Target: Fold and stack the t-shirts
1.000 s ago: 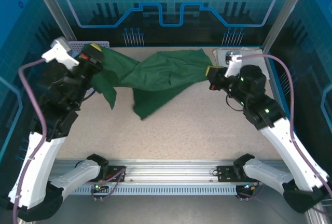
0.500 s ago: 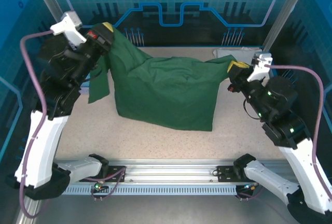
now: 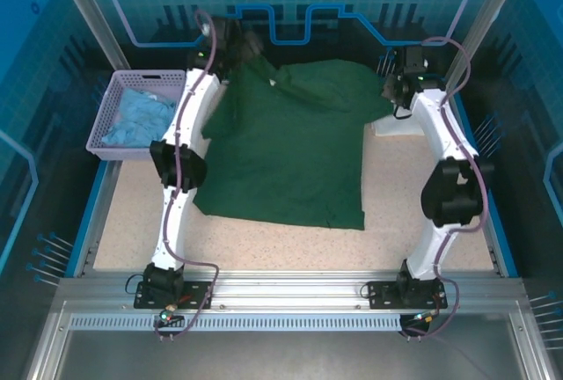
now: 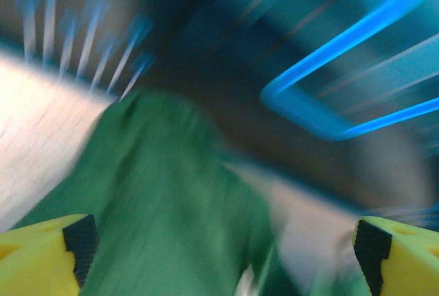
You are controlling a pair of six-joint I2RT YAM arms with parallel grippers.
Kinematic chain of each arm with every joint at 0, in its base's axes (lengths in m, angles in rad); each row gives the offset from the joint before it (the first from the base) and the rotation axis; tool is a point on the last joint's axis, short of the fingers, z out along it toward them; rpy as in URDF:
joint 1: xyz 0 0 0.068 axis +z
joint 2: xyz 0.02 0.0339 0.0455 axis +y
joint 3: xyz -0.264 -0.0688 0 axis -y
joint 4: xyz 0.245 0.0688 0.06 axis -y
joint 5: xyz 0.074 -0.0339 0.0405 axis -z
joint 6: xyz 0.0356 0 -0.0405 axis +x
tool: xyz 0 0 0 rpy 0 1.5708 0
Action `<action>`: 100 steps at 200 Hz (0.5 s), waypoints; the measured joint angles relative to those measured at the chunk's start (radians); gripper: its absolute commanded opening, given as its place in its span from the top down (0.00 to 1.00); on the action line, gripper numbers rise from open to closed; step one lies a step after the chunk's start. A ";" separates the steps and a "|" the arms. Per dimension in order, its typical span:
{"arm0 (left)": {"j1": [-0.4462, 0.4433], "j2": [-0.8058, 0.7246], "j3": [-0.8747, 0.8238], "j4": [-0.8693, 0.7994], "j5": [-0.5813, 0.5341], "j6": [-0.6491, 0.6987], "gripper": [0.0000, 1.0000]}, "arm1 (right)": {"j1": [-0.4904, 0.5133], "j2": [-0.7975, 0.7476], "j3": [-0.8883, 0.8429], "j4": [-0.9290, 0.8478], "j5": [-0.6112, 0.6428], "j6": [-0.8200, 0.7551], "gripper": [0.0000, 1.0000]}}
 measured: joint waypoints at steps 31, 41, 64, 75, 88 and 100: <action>-0.005 -0.202 -0.589 0.043 -0.002 0.024 0.01 | -0.085 -0.095 -0.182 0.004 -0.099 0.091 0.22; -0.008 -0.286 -0.715 0.047 -0.004 0.026 0.03 | -0.082 -0.180 -0.267 0.027 -0.128 0.108 0.22; -0.013 -0.518 -0.924 0.127 0.005 0.016 0.11 | -0.003 -0.392 -0.435 0.105 -0.166 0.130 0.23; -0.023 -0.641 -1.021 0.185 0.008 0.003 0.19 | 0.056 -0.459 -0.494 0.143 -0.175 0.136 0.25; -0.049 -0.759 -1.121 0.249 0.016 -0.018 0.26 | 0.129 -0.502 -0.571 0.201 -0.190 0.149 0.29; -0.087 -0.823 -1.200 0.308 0.034 -0.045 0.28 | 0.180 -0.505 -0.647 0.239 -0.210 0.159 0.31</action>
